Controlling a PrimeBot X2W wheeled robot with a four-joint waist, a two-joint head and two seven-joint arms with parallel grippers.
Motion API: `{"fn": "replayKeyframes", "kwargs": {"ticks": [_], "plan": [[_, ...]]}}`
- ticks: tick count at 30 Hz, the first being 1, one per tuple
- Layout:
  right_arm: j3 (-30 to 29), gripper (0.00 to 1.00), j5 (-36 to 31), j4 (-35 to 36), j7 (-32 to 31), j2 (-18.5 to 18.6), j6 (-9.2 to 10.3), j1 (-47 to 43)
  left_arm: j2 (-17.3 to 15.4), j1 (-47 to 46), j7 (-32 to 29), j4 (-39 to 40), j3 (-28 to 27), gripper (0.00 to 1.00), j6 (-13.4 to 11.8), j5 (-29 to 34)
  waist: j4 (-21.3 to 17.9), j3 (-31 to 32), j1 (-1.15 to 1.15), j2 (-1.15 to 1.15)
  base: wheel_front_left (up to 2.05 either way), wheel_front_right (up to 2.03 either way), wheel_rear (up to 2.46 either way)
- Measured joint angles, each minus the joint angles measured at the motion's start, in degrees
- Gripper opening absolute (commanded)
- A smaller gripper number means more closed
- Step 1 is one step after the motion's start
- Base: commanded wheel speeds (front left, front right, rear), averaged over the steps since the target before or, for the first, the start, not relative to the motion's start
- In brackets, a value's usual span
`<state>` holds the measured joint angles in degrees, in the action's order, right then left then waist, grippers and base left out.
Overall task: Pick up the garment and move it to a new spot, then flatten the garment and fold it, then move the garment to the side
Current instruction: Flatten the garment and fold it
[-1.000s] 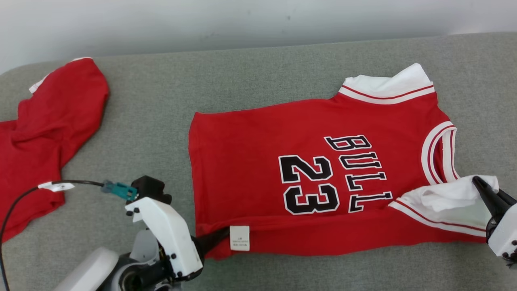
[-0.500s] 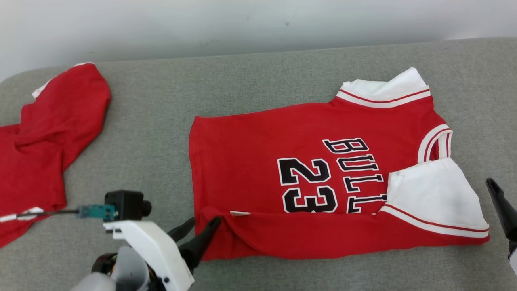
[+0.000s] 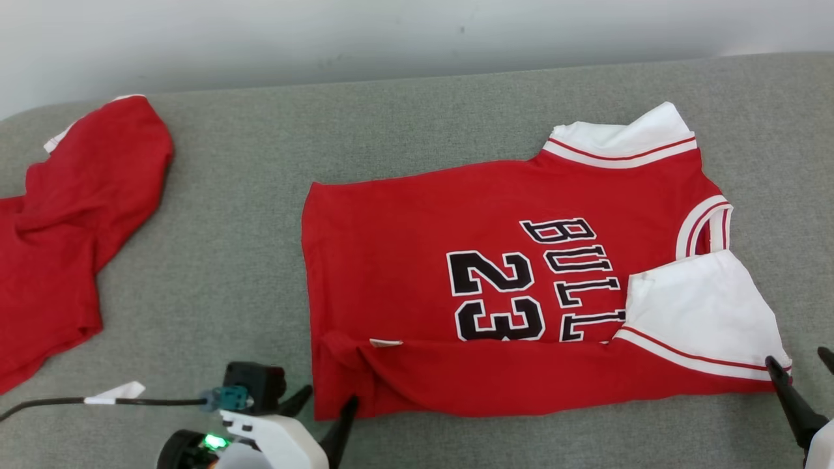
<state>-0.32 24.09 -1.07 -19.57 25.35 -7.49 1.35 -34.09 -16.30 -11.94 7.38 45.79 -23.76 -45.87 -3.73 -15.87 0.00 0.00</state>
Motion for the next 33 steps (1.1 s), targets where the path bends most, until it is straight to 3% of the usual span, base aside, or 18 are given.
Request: {"fn": "replayKeyframes", "kwargs": {"ticks": [14, 22, 23, 24, 25, 26, 33], "plan": [[5.43, 1.0, -0.52, -10.26, 0.98, -0.59, 0.0, 5.58, 3.36, -0.35, -0.33, -3.56, 0.29, 1.0, 3.32, -3.43, 0.17, -0.62, -0.01, 0.0, 0.0, 0.0, 0.0], [7.95, 1.0, 3.22, -14.51, 0.96, -1.52, 0.13, 9.98, 6.78, -2.67, -0.65, -6.54, 1.67, 1.0, 5.56, -4.27, 0.88, -1.53, -0.01, 0.0, 0.0, 0.0, 0.0], [8.56, 0.89, 4.04, -14.74, 0.89, -1.48, 0.21, 10.34, 7.1, -2.91, -0.65, -6.94, 1.75, 0.83, 5.67, -4.35, 0.97, -1.54, -0.01, 0.0, 0.0, 0.0, 0.0], [9.2, 0.33, 4.95, -14.81, 0.78, -1.3, 0.25, 10.64, 7.38, -3.17, -0.64, -7.35, 1.83, 0.47, 5.92, -4.38, 1.06, -1.53, -0.01, 0.0, 0.0, 0.0, 0.0], [9.57, 0.0, 6.1, -14.9, 0.76, -1.19, 0.25, 10.9, 7.6, -3.36, -0.64, -7.77, 1.85, 0.31, 6.15, -4.53, 1.13, -1.48, -0.01, 0.0, 0.0, 0.0, 0.0], [10.09, 0.0, 7.31, -14.94, 0.74, -0.9, 0.25, 11.12, 7.65, -3.51, -0.65, -8.14, 1.87, 0.0, 6.58, -4.66, 1.21, -1.37, -0.01, 0.0, 0.0, 0.0, 0.0], [10.87, 0.0, 13.92, -12.84, -0.6, 3.53, -0.02, 10.53, 6.58, -0.99, -2.83, -6.09, 0.9, 0.0, 10.13, -10.23, 1.67, 0.73, -0.01, 0.0, 0.0, 0.0, 0.0]]}}
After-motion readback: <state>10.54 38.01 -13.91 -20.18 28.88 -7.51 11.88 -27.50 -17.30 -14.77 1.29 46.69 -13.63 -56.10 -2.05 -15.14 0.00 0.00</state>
